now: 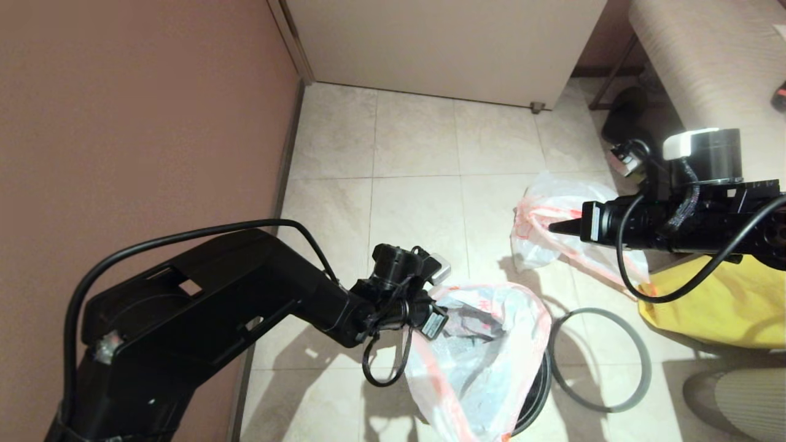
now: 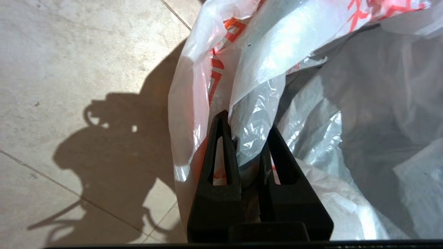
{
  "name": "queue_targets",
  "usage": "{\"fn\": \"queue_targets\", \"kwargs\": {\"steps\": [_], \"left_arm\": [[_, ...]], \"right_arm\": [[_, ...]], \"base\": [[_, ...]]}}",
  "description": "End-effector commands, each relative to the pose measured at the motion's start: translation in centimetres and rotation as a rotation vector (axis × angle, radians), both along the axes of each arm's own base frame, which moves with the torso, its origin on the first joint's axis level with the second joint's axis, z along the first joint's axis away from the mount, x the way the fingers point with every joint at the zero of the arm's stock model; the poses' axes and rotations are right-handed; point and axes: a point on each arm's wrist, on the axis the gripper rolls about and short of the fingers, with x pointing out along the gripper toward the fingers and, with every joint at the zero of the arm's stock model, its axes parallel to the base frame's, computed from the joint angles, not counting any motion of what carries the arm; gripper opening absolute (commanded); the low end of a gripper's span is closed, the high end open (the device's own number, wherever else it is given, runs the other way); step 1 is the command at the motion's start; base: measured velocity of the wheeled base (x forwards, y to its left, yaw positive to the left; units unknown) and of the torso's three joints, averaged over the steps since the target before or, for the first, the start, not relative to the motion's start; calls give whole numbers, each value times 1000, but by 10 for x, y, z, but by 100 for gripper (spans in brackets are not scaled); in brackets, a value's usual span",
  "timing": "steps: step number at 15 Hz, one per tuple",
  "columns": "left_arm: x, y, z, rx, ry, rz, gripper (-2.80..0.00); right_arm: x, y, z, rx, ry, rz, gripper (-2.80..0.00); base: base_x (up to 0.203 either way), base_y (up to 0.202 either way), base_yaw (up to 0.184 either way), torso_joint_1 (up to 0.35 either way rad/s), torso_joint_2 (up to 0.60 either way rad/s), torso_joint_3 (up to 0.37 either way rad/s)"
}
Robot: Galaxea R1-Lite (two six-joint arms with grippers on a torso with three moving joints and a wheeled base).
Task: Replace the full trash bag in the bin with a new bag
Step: Put the new garbage bag on the trash can
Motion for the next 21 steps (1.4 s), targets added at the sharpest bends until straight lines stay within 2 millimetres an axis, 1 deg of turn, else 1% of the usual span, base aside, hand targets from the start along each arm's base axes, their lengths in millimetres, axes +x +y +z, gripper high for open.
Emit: {"fn": "queue_targets", "kwargs": {"steps": [1,5,7,8,10,11,12,14,17,19,21], "left_arm": [[0,1,0,0,0,-1,-280],[1,3,8,-12,-15,11,-280],[8,17,14,-30,-16,67,-280],[10,24,17,-47,-13,93,-280],[3,37,28,-89,-8,133,-280],[4,41,33,-121,-25,149,-280],[5,41,34,-129,-35,151,-280],[6,44,37,-152,-41,152,-280],[9,50,39,-236,-48,96,-280],[9,47,33,-241,-20,95,-280],[7,44,31,-245,-11,82,-280]], "right_arm": [[1,2,-1,2,4,6,-280],[-1,3,-1,4,7,12,-280],[1,6,-5,8,23,28,-280],[3,13,-11,3,42,51,-280],[1,34,-23,-17,76,101,-280],[4,43,-32,-45,101,95,-280],[3,48,-33,-70,121,90,-280],[0,54,-32,-90,163,102,-280],[5,59,-18,-101,216,119,-280],[15,65,-12,-108,220,124,-280],[31,69,-12,-129,226,129,-280]], "base": [[0,0,0,0,0,0],[0,0,0,0,0,0],[0,0,0,0,0,0],[0,0,0,0,0,0],[0,0,0,0,0,0],[0,0,0,0,0,0],[0,0,0,0,0,0],[0,0,0,0,0,0],[0,0,0,0,0,0],[0,0,0,0,0,0],[0,0,0,0,0,0]]}}
